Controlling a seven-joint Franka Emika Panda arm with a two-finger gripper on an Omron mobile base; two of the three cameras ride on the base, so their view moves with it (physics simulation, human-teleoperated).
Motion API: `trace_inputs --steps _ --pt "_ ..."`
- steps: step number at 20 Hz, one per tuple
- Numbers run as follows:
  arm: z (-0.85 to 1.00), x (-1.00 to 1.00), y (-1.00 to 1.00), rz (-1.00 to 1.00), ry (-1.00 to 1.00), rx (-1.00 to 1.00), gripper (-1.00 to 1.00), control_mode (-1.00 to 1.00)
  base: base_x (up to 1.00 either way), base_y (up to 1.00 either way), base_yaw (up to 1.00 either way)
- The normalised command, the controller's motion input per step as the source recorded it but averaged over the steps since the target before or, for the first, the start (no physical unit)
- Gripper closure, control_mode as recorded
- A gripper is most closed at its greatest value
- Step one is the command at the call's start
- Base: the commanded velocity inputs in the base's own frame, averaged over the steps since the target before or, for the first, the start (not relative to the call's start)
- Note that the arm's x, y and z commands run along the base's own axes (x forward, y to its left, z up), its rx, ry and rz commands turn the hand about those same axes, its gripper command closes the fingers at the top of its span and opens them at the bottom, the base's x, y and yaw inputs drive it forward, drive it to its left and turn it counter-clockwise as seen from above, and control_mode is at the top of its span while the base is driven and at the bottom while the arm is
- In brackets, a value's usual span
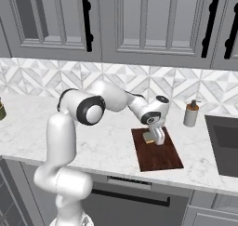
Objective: Pick up the sponge from the counter and clean the cutting board by briefly scrubbing or pressing down on the cutting board. Once finished, release the sponge.
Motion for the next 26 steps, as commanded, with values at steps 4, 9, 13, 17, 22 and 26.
trace_inputs --steps 4,9,13,17,22,26 --pt "0.06 0.62 0.00 0.10 0.00 0.00 1.00 -1.00 0.00 0.00 0.00" --pt "0.01 0.32 -0.11 0.09 0.00 0.00 1.00 -1.00 0.00 0.00 0.00" --pt "-0.02 0.00 -0.41 0.14 -0.04 0.00 1.00 -1.00 0.00 0.00 0.00" --pt "-0.11 -0.23 -0.53 0.15 -0.10 0.00 1.00 -1.00 0.00 0.00 0.00" --pt "-0.24 -0.51 -0.48 0.15 -0.07 0.00 1.00 -1.00 0.00 0.00 0.00" --pt "-0.24 -0.88 -0.38 0.20 -0.06 0.00 1.00 -1.00 0.00 0.00 0.00"
